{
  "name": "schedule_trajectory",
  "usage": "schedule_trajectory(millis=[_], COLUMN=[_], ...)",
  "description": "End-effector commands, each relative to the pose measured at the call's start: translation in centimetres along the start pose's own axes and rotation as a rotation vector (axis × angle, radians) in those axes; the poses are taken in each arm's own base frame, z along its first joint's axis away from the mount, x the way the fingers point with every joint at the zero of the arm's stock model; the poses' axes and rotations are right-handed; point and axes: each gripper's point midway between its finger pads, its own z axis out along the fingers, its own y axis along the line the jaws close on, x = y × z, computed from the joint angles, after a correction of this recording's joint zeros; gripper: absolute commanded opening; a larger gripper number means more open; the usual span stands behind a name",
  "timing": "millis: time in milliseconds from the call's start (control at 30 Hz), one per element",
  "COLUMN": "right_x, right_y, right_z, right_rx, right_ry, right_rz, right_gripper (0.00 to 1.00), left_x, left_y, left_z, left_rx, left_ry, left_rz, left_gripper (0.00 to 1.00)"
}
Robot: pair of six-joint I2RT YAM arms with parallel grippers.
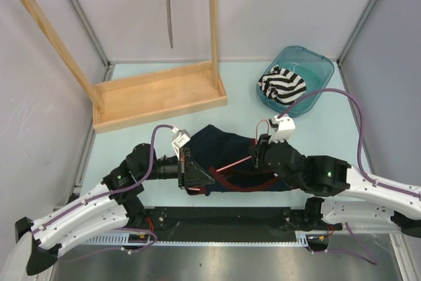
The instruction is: Remove the tank top from the hanger
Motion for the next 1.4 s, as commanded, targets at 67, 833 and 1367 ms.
schedule_trajectory(millis=[67, 833, 1367], right_x=[-1.2, -4.7, -3.0], right_y=[1.5, -1.1, -0.6], right_z=[1.1, 1.8, 2.5], right_rx=[-0.048, 0.202, 0.159], right_ry=[-0.071, -0.138, -0.088], right_rz=[0.052, -0.143, -0.128], right_gripper=[0.00, 0.00, 0.00], left_x=[-2.4, -4.4, -2.8], left_y=[-2.7, 4.3, 4.3], left_z=[-0.6, -2.0, 0.6], left_rx=[0.073, -0.435, -0.379], left_ry=[-0.094, -0.122, -0.078], left_rz=[0.056, 0.153, 0.164], left_gripper=[0.00, 0.33, 0.35])
